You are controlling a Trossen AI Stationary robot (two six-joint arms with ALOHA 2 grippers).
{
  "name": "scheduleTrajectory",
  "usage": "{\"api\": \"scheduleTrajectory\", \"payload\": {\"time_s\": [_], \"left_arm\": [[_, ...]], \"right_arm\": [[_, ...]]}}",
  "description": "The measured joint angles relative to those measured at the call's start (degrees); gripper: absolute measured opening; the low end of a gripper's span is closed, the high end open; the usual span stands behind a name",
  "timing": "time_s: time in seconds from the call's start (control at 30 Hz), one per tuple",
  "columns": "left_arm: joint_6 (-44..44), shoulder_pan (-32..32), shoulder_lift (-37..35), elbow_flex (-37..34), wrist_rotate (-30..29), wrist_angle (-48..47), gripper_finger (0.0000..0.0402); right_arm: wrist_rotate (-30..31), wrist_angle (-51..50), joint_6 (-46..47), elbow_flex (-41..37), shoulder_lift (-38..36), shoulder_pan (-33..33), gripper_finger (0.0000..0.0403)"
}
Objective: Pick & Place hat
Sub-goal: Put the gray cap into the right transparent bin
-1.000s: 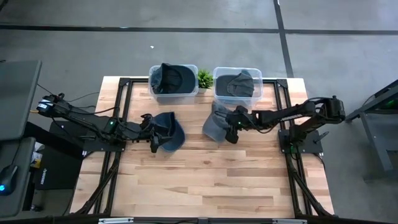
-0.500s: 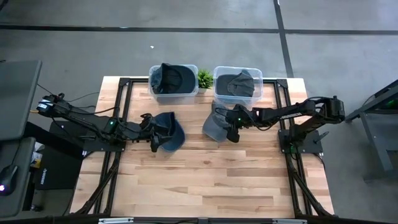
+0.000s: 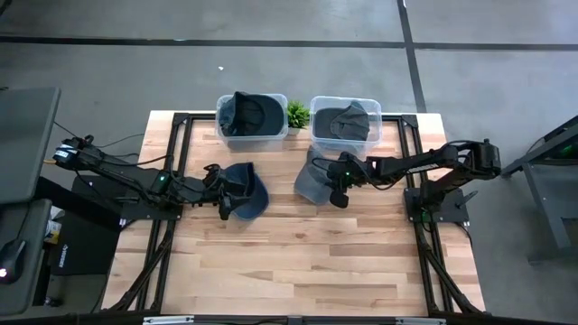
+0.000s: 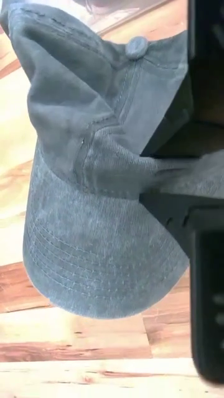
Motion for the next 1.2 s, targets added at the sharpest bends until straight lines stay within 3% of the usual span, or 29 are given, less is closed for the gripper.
{"api": "scheduleTrajectory", "payload": {"time_s": [0.2,0.37,0.67,0.97,1.2], "left_arm": [[-0.22,0.00,0.00,0.00,-0.04,-0.02,0.0298],[-0.22,0.00,0.00,0.00,0.13,-0.02,0.0298],[-0.60,0.00,0.02,0.00,1.20,-0.02,0.0298],[-1.72,0.00,0.07,0.00,-0.40,0.20,0.0298],[-3.26,0.00,6.13,0.00,-3.06,5.02,0.0298]], "right_arm": [[0.17,0.04,0.95,0.00,0.00,0.00,0.0007],[-0.16,0.04,3.49,0.00,0.00,0.45,0.0005],[4.42,0.24,7.22,-0.07,-0.85,5.60,0.0002],[14.64,-1.04,12.00,-0.07,-6.14,14.74,0.0001],[30.54,-2.29,12.33,-0.07,-11.56,24.85,0.0001]]}}
